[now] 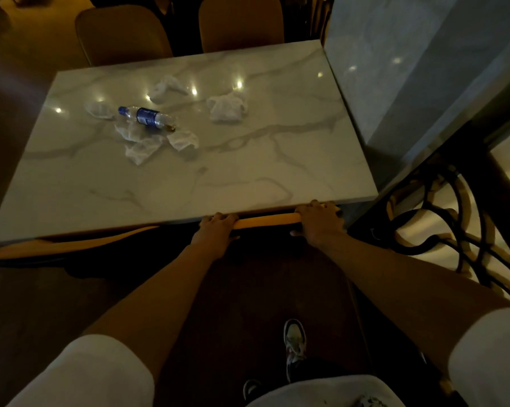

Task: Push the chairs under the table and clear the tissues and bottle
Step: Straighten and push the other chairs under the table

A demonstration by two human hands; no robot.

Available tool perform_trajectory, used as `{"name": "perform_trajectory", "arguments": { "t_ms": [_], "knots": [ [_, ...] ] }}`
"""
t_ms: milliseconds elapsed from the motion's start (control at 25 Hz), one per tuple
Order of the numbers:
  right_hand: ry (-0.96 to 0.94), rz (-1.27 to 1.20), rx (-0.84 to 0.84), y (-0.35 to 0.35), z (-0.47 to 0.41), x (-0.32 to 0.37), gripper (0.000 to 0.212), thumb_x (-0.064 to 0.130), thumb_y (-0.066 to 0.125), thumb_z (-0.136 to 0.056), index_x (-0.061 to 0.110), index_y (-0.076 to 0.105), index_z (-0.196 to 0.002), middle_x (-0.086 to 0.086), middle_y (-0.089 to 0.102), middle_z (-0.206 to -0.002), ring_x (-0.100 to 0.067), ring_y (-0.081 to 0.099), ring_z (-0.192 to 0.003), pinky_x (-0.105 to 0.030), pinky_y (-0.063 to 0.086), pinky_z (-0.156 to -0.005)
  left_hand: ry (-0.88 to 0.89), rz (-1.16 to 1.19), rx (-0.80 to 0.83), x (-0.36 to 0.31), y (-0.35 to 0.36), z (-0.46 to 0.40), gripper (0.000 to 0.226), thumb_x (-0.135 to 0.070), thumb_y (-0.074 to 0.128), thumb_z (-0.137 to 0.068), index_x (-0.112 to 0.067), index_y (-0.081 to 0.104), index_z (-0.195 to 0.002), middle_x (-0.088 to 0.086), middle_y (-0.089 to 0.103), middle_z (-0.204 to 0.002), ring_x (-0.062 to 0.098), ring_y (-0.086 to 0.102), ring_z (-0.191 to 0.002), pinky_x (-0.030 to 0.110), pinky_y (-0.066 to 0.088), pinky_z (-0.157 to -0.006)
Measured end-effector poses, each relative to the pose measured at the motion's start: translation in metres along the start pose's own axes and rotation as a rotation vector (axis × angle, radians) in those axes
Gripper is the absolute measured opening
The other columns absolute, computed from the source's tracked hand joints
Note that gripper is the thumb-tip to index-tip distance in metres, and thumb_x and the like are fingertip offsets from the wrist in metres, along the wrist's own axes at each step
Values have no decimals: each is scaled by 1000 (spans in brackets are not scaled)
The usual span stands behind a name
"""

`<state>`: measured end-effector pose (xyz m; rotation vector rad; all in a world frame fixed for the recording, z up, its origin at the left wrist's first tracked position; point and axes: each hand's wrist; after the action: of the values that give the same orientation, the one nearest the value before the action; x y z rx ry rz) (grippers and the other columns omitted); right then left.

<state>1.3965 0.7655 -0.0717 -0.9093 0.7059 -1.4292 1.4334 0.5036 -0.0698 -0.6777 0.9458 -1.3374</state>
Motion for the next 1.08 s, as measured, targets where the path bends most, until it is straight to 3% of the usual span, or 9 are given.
{"name": "perform_trajectory", "arguments": {
  "t_ms": [280, 400, 480, 600, 680, 720, 840, 960, 1080],
  "knots": [
    [-17, -4, -16, -2, 8, 0, 67, 58, 74, -77, 30, 47, -131, -9, 45, -129, -46, 34, -129, -66, 43, -95, -65, 38, -2, -4, -2, 8, 62, -43, 59, -94, -28, 31, -147, 15, 41, -140, 44, 34, -133, 59, 41, -105],
    [-70, -6, 9, -8, 14, -5, 87, 56, 78, -71, 27, 34, -140, -12, 35, -136, -49, 30, -131, -69, 41, -96, -126, 70, -22, -9, -2, 20, 84, -50, 64, -89, -23, 18, -153, 18, 30, -150, 43, 25, -141, 58, 38, -109],
    [-127, 21, 7, -2, 17, -12, 96, 55, 76, -71, 30, 21, -146, -13, 26, -145, -49, 26, -135, -71, 37, -99, -138, 122, -102, -12, 4, 34, 82, -51, 62, -90, -19, 22, -153, 15, 31, -152, 38, 26, -144, 53, 40, -111],
    [-229, 56, -116, 12, 32, -15, 74, 64, 46, -90, 34, 17, -151, -7, 24, -155, -44, 23, -142, -71, 30, -105, -80, 95, -278, -12, 17, 49, 63, -45, 49, -99, -16, 33, -152, 11, 37, -153, 31, 29, -145, 45, 35, -116],
    [-332, 102, -131, 5, 35, -12, 61, 55, 17, -99, 28, 23, -154, -6, 24, -160, -38, 23, -144, -65, 27, -109, -42, 119, -279, -12, 14, 48, 54, -36, 46, -102, -14, 38, -150, 14, 39, -153, 32, 33, -143, 44, 31, -116],
    [-374, 123, -108, 0, 33, -9, 57, 46, 14, -102, 25, 24, -154, -7, 22, -162, -36, 25, -144, -64, 27, -109, -39, 126, -257, -12, 10, 46, 50, -32, 47, -102, -13, 41, -148, 15, 41, -151, 33, 35, -140, 44, 32, -115],
    [-376, 206, -66, -7, 27, -4, 49, 22, 33, -107, 24, 22, -155, -6, 27, -159, -36, 31, -140, -66, 27, -108, -65, 117, -188, -10, 3, 37, 44, -29, 50, -101, -16, 48, -143, 13, 47, -146, 34, 41, -135, 46, 39, -107],
    [-326, 193, -31, -5, 24, -1, 46, 25, 31, -108, 24, 26, -153, -7, 38, -153, -33, 35, -138, -64, 23, -111, -95, 48, -102, -8, -6, 30, 39, -32, 56, -99, -20, 54, -137, 10, 57, -135, 31, 53, -125, 44, 50, -97],
    [-375, 183, 1, -8, 20, -5, 44, 25, 33, -108, 29, 31, -152, -5, 35, -156, -34, 33, -141, -65, 23, -112, -117, 59, -94, -10, -12, 30, 36, -34, 58, -98, -22, 58, -132, 9, 61, -127, 28, 62, -113, 43, 54, -91]
  ]
}}
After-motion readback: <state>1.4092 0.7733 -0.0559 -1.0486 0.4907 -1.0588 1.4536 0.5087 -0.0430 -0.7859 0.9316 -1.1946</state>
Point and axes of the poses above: each hand's wrist, its own z-axis away from the middle knuckle, its own y-axis out of the palm, x = y × z
